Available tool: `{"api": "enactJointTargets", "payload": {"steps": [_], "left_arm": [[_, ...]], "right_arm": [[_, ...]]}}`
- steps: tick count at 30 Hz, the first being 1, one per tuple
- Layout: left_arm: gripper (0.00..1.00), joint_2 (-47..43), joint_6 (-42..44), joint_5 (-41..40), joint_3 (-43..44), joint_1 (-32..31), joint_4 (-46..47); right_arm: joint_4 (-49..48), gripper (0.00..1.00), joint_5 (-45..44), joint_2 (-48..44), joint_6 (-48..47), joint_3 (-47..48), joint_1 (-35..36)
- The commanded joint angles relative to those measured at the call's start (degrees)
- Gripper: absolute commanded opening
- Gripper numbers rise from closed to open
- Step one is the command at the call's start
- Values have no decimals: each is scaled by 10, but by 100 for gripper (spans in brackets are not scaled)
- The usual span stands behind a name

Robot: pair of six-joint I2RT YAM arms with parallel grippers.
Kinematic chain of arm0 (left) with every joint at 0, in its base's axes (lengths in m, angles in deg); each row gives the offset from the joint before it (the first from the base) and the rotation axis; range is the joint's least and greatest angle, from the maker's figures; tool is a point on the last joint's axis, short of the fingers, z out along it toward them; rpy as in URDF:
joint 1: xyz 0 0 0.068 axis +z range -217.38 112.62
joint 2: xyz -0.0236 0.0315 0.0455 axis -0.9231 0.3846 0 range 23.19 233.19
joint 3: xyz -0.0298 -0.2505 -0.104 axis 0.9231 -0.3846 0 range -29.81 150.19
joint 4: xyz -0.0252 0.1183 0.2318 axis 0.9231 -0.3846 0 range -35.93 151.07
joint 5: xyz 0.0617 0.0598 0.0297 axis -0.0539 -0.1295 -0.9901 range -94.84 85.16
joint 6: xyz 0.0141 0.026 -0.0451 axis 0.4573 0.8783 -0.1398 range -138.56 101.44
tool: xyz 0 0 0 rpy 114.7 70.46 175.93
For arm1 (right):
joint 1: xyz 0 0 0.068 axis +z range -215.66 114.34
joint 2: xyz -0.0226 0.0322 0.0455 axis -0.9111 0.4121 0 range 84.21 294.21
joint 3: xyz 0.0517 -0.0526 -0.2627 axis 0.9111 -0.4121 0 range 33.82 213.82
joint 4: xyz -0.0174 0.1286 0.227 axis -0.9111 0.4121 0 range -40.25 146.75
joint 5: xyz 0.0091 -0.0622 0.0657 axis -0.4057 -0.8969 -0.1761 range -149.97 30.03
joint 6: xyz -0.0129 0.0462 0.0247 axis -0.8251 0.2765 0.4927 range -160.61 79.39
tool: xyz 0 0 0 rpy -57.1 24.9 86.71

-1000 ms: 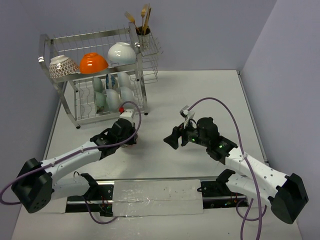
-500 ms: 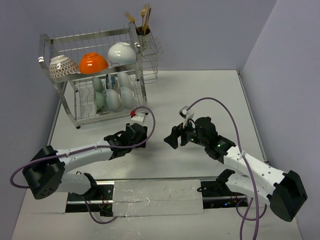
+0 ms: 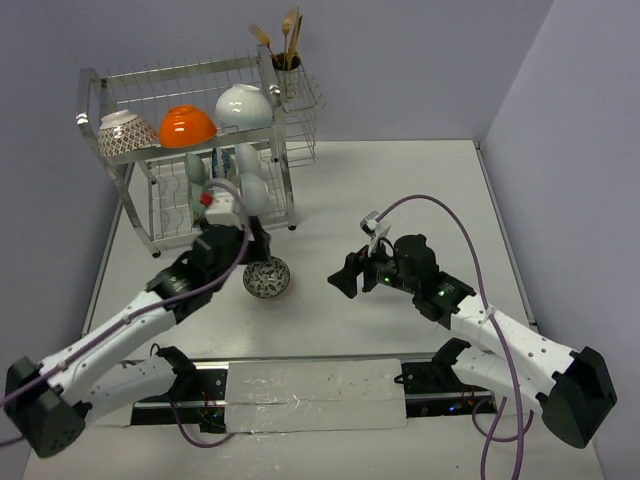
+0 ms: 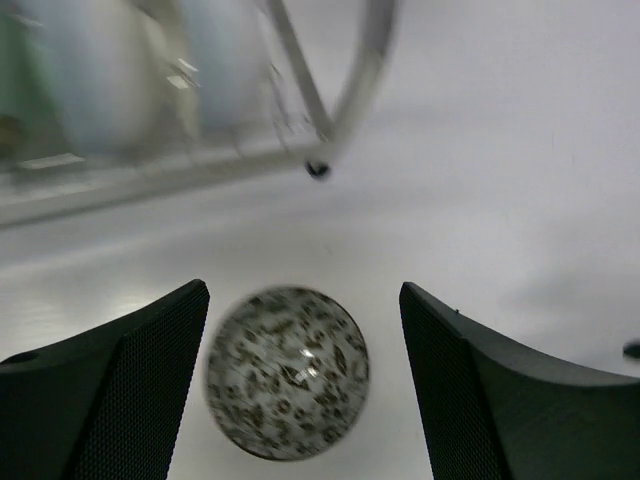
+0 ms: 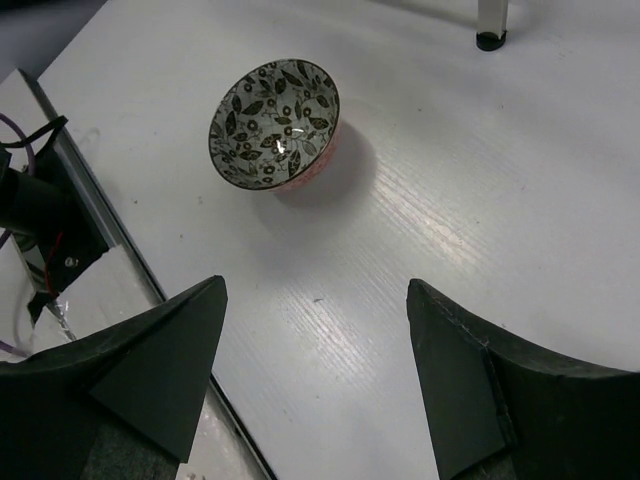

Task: Load the bowls into the dish rack
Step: Move the dish rack to the center of the board.

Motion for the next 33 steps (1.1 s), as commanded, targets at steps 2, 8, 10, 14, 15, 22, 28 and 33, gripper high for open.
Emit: {"api": "enactJointTargets", "payload": {"steps": [2, 8, 10, 14, 15, 22, 28, 33], "left_arm": [[82, -116, 49, 27, -17, 125, 4], [80, -207, 91, 148, -66, 357, 42], [80, -197, 79, 223, -70, 452, 53], [80, -164, 64, 284, -82, 561, 114], [80, -156, 73, 284, -82, 575, 142], [78, -82, 97, 347, -68, 671, 213], [74, -40, 142, 450, -94, 720, 315], [72, 21, 206, 543, -82, 722, 330]], "right_arm": [[-47, 80, 26, -27, -9, 1, 3], [-63, 79, 23, -57, -8, -16, 3], [-62, 80, 25, -64, -7, -18, 3], [-70, 80, 28, -87, -2, -31, 3], [-72, 80, 29, -93, 0, -33, 2], [-78, 80, 33, -140, 5, -46, 3], [-87, 80, 41, -168, 10, -55, 3], [-92, 80, 53, -174, 10, -56, 3]]}}
